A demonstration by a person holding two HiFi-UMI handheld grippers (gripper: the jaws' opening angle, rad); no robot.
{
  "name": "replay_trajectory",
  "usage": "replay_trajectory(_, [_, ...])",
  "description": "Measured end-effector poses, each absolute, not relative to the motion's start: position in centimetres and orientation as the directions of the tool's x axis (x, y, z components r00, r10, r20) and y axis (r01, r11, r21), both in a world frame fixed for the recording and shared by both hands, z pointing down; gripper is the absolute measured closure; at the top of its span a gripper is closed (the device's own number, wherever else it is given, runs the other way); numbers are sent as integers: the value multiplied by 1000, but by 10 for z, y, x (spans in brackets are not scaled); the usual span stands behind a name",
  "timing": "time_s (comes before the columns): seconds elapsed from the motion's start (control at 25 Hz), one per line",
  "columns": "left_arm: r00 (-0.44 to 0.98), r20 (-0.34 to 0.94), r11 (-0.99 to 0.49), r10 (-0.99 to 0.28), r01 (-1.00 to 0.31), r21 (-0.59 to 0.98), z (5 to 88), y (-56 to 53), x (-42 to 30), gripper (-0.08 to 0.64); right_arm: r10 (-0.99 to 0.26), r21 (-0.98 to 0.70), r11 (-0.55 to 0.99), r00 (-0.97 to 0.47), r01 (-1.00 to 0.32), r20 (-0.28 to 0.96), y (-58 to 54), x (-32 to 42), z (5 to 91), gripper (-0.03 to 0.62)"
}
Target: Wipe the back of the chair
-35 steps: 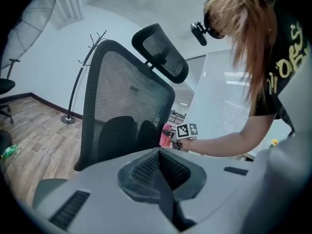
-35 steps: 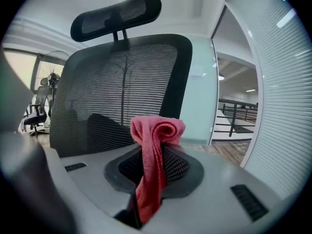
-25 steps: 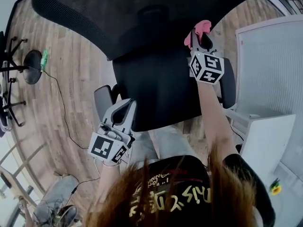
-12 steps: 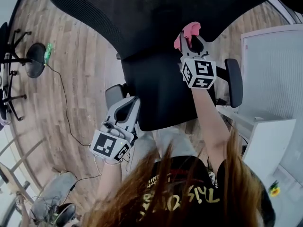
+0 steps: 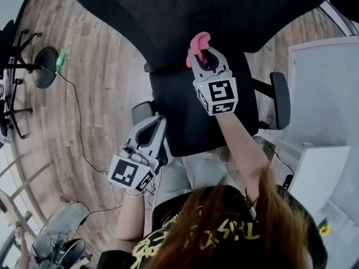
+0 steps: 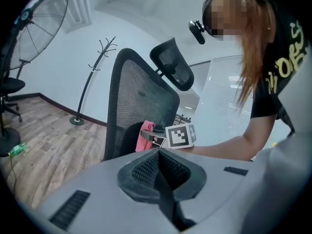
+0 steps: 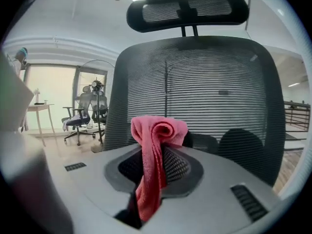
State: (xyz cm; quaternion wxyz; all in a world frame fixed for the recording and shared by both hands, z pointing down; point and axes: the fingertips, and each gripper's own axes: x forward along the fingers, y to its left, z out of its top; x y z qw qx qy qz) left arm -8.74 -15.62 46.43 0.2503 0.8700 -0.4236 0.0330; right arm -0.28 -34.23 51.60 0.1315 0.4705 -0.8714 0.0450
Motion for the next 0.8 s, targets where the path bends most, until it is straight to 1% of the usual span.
replay_trajectory(0.32, [615,274,-489,-740,-771,409,466,-152,-102,565,-678,81,722,-678,-687,283,-316,-82,516,518])
replay_trajectory(0.64, [584,273,-461,-764,-791,401,463,-141,-107,565,-588,55,797,-752,-602,298,-296,-133,518,518])
replay_trajectory(0.8, [571,281,-446,-771,-800,402,465,-138,-106,565,-510,69,853,-798,-517,321,-278,-155,519,518])
